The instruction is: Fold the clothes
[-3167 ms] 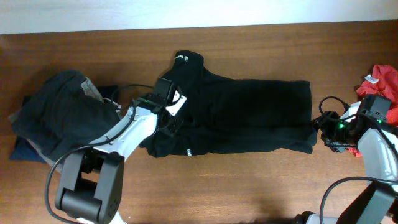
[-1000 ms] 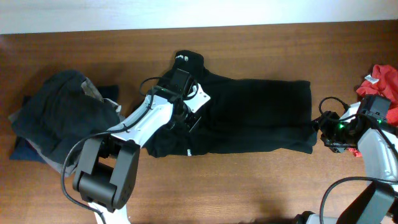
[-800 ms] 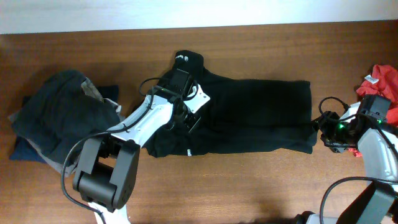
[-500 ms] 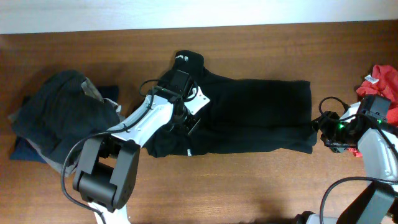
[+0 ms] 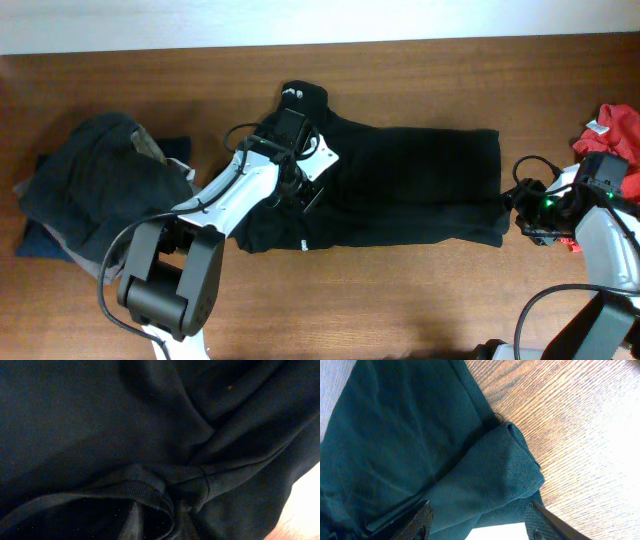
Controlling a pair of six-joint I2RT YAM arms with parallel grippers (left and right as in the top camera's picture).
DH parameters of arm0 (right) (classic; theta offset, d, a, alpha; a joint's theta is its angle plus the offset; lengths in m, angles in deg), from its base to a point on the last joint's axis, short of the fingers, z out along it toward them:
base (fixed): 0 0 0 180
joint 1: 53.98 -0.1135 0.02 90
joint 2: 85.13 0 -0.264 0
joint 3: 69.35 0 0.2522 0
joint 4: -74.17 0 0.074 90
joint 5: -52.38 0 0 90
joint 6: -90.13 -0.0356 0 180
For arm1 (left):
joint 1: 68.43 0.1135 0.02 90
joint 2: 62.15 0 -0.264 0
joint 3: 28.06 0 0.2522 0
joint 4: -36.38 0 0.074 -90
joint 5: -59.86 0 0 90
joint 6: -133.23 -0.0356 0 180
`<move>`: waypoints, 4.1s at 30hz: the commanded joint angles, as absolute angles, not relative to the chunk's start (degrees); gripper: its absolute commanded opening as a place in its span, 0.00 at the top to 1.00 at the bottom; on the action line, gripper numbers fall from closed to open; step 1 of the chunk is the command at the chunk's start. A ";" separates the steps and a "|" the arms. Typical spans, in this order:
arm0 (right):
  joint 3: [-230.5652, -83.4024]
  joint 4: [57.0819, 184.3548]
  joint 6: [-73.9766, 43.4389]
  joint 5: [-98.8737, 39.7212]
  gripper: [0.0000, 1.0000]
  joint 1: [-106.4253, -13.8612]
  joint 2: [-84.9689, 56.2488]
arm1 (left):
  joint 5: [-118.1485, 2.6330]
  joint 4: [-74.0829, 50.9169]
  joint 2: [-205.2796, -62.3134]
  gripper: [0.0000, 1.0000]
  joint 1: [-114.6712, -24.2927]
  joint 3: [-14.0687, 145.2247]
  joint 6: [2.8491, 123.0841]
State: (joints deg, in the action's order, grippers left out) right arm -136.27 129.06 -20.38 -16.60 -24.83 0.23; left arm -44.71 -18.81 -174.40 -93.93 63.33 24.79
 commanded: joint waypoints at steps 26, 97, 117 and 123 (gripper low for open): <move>-137.43 129.08 -19.86 -16.25 0.36 -25.10 0.43 | -43.79 -23.64 -175.25 1.00 -93.95 66.98 24.25; -137.43 131.24 -17.56 -20.32 0.35 -25.10 0.43 | -41.45 -43.53 -176.14 0.99 -74.39 69.01 39.33; -137.00 133.47 -17.41 -20.80 0.31 -34.30 5.52 | -41.47 -41.25 -175.58 0.96 -71.63 69.01 39.35; -137.00 131.20 -18.77 -18.35 0.55 -36.61 8.75 | -41.47 -41.21 -175.58 0.96 -71.63 69.01 39.35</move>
